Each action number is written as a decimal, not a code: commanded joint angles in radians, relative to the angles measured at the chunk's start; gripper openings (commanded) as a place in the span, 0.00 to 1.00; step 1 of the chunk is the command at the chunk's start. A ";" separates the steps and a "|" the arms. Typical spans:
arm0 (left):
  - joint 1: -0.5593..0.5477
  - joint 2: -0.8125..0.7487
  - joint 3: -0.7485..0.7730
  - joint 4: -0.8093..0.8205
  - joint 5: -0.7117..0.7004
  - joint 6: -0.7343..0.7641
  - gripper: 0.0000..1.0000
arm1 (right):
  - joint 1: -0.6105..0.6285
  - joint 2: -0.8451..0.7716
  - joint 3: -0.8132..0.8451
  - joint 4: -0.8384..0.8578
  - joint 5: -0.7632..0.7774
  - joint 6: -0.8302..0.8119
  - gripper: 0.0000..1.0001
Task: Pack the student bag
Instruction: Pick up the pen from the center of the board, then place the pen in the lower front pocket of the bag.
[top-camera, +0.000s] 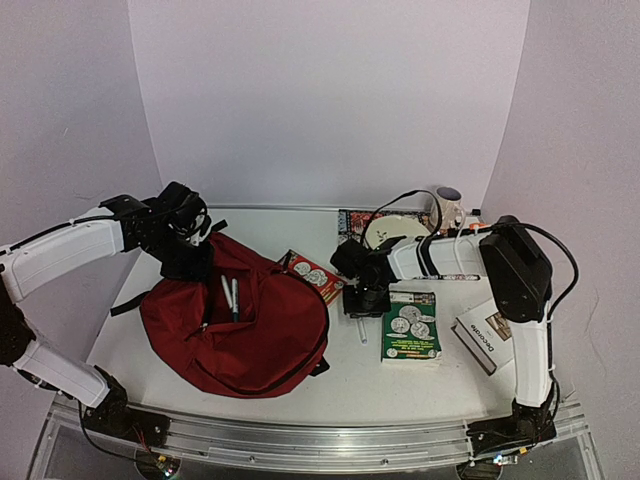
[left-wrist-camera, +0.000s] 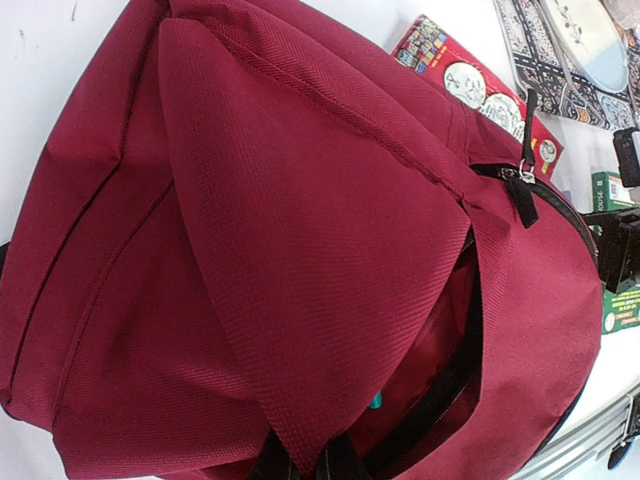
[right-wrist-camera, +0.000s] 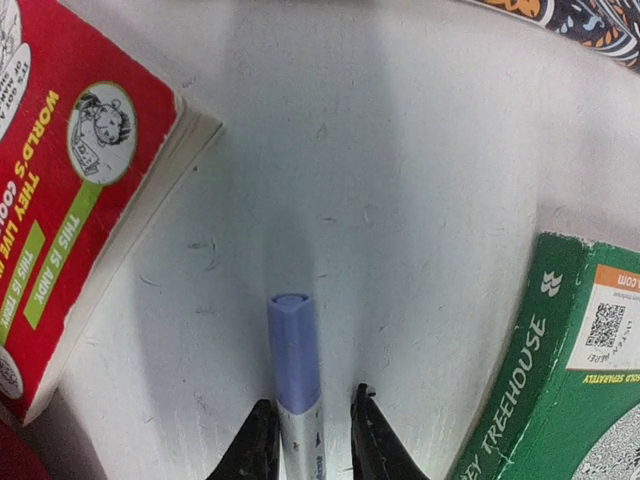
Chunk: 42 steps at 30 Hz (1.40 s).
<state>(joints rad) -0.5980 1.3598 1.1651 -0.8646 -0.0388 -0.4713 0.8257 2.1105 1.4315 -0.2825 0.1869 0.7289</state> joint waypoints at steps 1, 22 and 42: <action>0.006 -0.014 0.075 0.031 0.088 0.000 0.00 | -0.002 0.016 -0.031 -0.202 -0.098 -0.021 0.22; 0.004 0.076 0.149 0.116 0.382 -0.081 0.00 | 0.004 -0.283 0.114 -0.240 -0.128 -0.045 0.00; -0.106 0.136 0.125 0.321 0.432 -0.213 0.00 | 0.111 -0.218 0.171 0.071 -0.505 0.052 0.00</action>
<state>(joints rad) -0.6855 1.4941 1.2575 -0.6654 0.3470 -0.6427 0.9189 1.8607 1.5996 -0.2917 -0.2181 0.7403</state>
